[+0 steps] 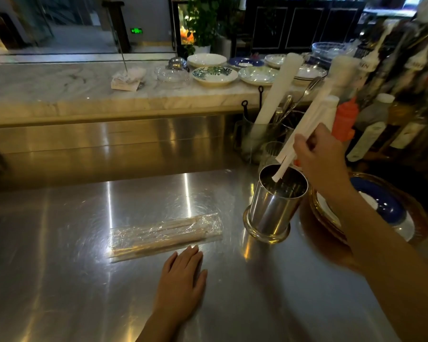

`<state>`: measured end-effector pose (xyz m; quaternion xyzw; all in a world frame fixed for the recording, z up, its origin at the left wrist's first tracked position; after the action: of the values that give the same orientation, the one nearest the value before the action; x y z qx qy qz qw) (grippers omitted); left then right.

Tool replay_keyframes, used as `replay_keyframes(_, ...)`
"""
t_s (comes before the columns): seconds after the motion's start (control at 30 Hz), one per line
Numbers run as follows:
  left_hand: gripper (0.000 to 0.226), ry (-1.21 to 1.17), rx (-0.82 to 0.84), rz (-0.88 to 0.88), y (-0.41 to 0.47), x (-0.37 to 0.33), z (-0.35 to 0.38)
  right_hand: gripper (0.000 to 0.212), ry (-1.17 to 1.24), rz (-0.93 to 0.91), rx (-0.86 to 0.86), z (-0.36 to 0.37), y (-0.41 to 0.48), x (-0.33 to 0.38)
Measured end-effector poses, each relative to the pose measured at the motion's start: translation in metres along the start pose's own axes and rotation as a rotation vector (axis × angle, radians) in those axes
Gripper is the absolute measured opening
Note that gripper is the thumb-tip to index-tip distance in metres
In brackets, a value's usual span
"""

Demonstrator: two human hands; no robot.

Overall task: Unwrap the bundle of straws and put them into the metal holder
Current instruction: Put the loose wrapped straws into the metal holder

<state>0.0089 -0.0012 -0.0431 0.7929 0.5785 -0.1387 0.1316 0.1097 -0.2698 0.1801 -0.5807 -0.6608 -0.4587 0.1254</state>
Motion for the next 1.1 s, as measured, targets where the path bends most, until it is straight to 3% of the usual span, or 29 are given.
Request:
replay_keyframes(0.17, 0.038, -0.008, -0.008, 0.007, 0.001, -0.002, -0.003, 0.011, -0.323, 0.035, 0.261, 0.019, -0.003, -0.030)
replay_keyframes(0.27, 0.040, -0.016, -0.019, 0.016, 0.001, -0.002, -0.003, 0.022, -0.471, 0.103, 0.428, 0.028, -0.003, -0.039)
replay_keyframes(0.4, 0.043, -0.019, 0.006, 0.002, 0.000, -0.001, -0.001, 0.020, -0.592, 0.167, 0.515, 0.032, -0.002, -0.041)
replay_keyframes(0.63, 0.038, -0.003, -0.012, 0.000, 0.000, 0.000, 0.001, 0.015, -0.453, 0.190, 0.465, 0.023, -0.002, -0.033)
replay_keyframes(0.9, 0.039, -0.032, -0.006, 0.023, 0.000, -0.002, -0.002, 0.017, -0.299, 0.027, 0.325, 0.021, 0.001, 0.007)
replay_keyframes(1.1, 0.035, -0.123, 0.058, 0.002, 0.005, 0.000, -0.008, 0.017, -0.243, -0.082, 0.366, 0.045, -0.005, 0.032)
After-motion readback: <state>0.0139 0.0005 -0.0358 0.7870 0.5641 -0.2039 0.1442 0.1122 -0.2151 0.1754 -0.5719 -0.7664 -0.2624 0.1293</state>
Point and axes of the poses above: each hand's wrist, its own y-axis towards the middle knuckle, its own z-axis out of the palm, x = y × z, the point moved 2 cm from there along y, towards the middle knuckle, and after that the axes turned 9 degrees about x, right-handed, at the moved point
